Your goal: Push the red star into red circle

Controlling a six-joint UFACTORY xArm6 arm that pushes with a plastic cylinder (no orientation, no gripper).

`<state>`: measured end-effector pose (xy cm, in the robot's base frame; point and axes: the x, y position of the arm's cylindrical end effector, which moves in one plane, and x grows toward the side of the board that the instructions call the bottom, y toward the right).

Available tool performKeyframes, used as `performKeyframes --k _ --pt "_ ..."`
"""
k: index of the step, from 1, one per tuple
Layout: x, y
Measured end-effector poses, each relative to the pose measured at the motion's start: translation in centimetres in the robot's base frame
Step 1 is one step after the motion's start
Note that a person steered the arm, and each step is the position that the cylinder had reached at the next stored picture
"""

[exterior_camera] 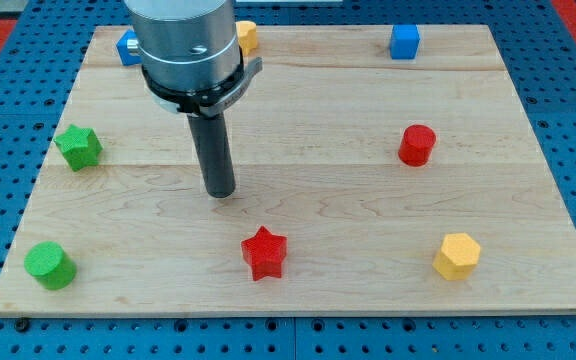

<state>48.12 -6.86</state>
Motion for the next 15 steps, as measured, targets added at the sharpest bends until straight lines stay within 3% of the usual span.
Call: performKeyframes --k 2,3,4,6,7,8,9,10,11,13,14,15 --pt "1.2 0.1" --pt "2.2 4.5" --pt "1.5 4.5" --pt "9.7 13.4" --pt "13.6 9.9" --pt "11.9 3.4" --pt "7.5 4.5" --pt "8.6 3.6" --pt "8.4 -2.8" --pt "4.8 2.7" --pt "0.9 2.7" --pt "0.7 4.8"
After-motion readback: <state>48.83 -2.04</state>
